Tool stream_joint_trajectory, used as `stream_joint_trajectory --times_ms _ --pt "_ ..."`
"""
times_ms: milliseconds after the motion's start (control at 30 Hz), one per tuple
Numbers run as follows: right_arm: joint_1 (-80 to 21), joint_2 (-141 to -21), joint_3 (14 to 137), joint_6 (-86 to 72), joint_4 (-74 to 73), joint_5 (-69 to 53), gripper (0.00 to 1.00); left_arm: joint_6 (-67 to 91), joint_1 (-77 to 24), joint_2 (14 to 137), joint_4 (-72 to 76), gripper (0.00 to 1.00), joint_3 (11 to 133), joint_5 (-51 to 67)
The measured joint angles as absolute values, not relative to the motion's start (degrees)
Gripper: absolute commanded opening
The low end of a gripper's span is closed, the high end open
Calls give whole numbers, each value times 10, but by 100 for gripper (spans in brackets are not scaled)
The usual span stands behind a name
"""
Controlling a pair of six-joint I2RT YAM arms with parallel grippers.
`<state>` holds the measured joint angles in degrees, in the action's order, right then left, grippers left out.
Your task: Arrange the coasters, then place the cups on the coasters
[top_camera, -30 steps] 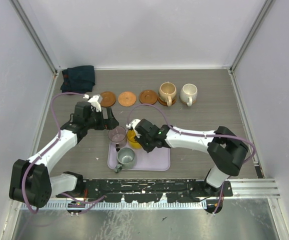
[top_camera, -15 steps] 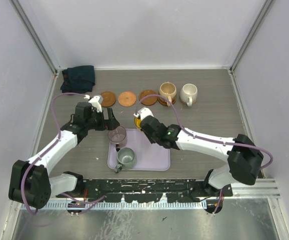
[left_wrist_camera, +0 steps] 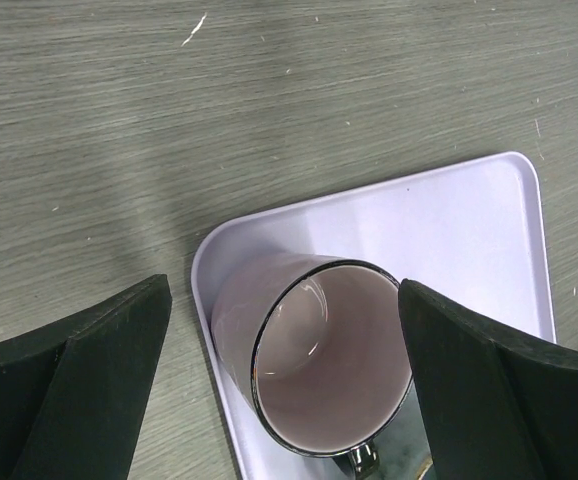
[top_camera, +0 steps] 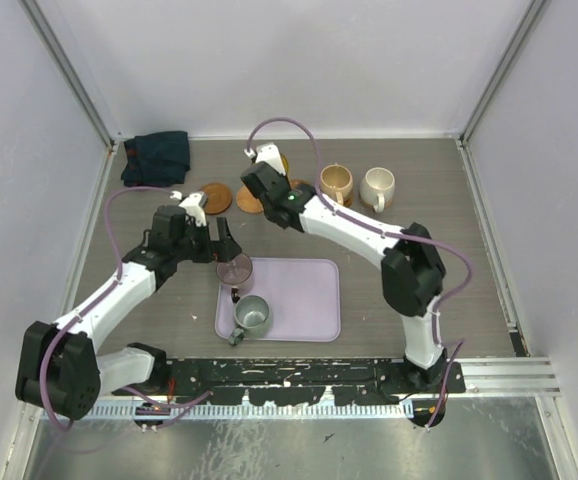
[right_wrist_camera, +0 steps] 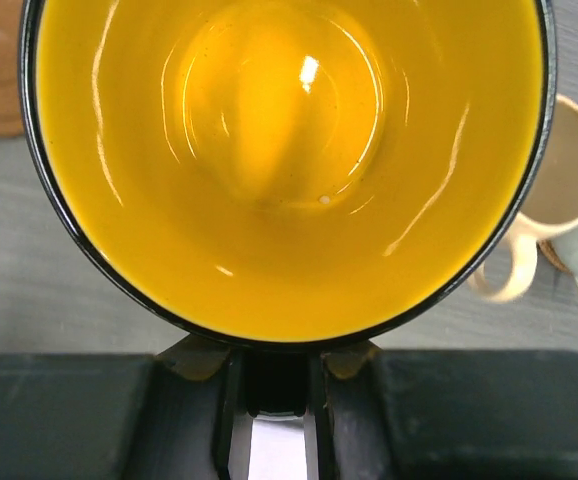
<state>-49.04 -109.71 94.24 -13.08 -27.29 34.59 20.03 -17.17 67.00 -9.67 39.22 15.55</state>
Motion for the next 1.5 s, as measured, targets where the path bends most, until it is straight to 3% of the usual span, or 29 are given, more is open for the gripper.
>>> stream_joint_trajectory --times_ms 367,733,1500 --pt "-403 -1285 1138 -169 -335 316 1 200 -187 664 -98 98 390 150" --pt "-343 -1292 1125 -211 -356 255 1 186 -187 675 -109 98 399 149" --pt "-348 -1292 1054 -253 -324 189 1 186 -187 694 -110 98 401 149"
